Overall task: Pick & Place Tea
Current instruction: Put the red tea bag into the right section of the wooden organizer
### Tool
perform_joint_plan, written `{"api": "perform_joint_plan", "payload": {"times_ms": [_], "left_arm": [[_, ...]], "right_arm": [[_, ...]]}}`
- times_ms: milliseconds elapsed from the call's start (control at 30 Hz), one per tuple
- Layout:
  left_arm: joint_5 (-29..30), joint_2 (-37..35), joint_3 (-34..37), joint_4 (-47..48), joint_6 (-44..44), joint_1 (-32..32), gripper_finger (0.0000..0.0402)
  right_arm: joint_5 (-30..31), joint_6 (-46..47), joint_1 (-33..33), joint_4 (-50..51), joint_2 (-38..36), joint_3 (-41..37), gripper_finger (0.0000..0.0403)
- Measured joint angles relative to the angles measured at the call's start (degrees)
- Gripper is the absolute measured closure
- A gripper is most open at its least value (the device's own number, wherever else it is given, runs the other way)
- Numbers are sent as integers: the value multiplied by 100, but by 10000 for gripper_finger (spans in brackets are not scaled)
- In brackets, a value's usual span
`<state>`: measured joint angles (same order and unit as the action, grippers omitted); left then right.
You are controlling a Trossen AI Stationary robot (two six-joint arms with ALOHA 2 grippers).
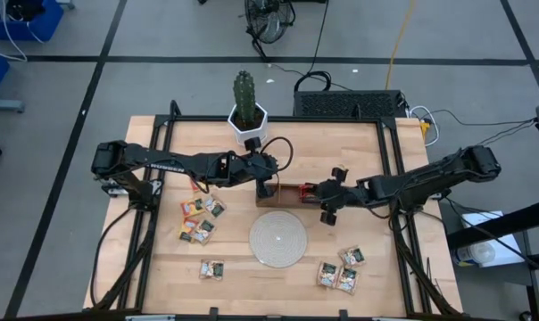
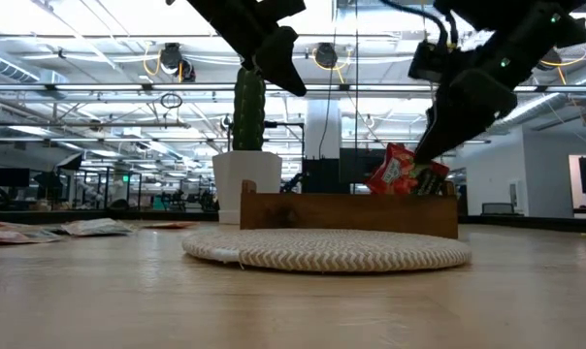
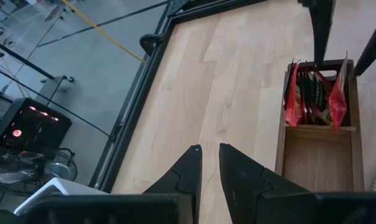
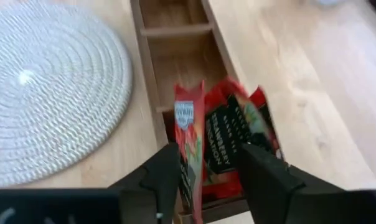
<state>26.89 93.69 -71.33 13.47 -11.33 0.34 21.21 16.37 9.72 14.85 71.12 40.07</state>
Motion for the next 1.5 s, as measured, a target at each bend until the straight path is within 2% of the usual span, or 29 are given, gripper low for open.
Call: {"api": "perform_joint_plan", "payload": {"times_ms": [133,300,633,833,1000,1200,1333,1500], "left_arm": [[0,0,0,2,-5,0,339],[0,0,0,0,-9,0,339],[-1,0,0,-2,12,0,339],[-2,0,0,-2,-5,0,339],[-2,0,-1,-2,0,0,339],[-2,0,-1,-2,13,0,339],[-2,0,-2,-2,18,0,339],[-2,0,-2,-1,33,0,339]], "right_arm": [[175,-226,0,-5,-334,0,242],[399,-1001,-43,24,-441,138,232],[-925,-1135,-557,0,406,540,235],[-948,-1150,-674,-55,535,535,239],[-949,-1153,-680,-204,532,535,275],[-1087,-1275,-678,-227,533,535,385],[-1035,-1330,-513,-323,532,535,400],[-308,-1424,-147,-435,460,538,402]]}}
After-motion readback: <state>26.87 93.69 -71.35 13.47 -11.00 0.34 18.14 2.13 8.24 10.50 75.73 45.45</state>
